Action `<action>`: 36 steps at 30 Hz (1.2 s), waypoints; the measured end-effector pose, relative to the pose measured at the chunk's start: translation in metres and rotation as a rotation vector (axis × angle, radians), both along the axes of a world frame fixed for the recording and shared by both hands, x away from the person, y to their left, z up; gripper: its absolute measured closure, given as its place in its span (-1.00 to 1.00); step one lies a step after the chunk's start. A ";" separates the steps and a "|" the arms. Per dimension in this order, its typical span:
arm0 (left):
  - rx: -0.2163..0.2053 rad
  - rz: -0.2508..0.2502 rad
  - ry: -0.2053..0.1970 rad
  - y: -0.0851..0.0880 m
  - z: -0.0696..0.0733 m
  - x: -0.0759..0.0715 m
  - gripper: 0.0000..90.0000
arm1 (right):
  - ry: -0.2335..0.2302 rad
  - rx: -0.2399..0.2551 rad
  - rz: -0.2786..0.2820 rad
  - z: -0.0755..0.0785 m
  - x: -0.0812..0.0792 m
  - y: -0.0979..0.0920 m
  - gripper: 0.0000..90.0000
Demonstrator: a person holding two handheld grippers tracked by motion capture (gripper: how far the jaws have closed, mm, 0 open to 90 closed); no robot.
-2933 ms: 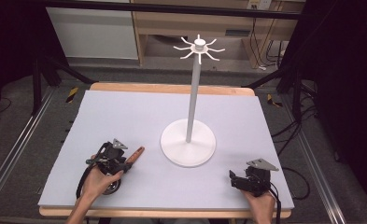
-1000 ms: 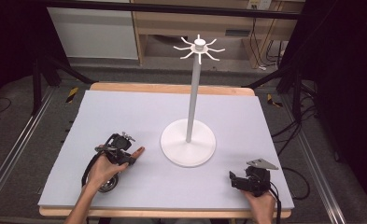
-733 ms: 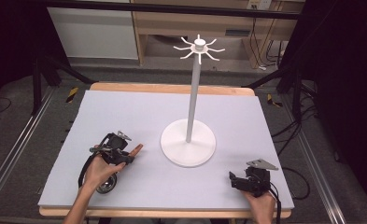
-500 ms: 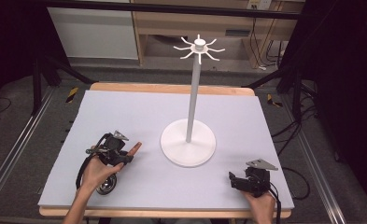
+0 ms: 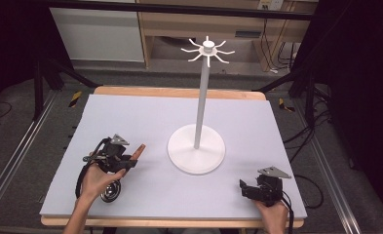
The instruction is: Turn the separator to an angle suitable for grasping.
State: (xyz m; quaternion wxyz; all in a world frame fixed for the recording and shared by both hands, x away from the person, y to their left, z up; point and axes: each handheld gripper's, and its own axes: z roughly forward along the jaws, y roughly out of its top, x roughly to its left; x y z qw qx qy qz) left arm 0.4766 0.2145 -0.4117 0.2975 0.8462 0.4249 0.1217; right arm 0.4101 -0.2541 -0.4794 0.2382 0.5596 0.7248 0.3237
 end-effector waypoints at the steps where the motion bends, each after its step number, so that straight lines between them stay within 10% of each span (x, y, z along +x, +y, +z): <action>1: -0.004 -0.002 -0.004 0.001 0.002 -0.001 0.50 | 0.000 0.003 0.000 0.000 0.000 0.000 -0.72; 12: -0.054 0.007 -0.093 0.005 0.017 -0.011 0.50 | 0.000 0.007 -0.004 0.001 0.000 0.000 -0.72; 25: -0.201 0.025 -0.307 0.008 0.036 -0.029 0.50 | 0.000 0.009 -0.009 0.001 -0.001 0.001 -0.72; 36: -0.296 0.026 -0.386 0.012 0.052 -0.041 0.50 | 0.002 0.006 -0.007 0.001 -0.001 0.002 -0.72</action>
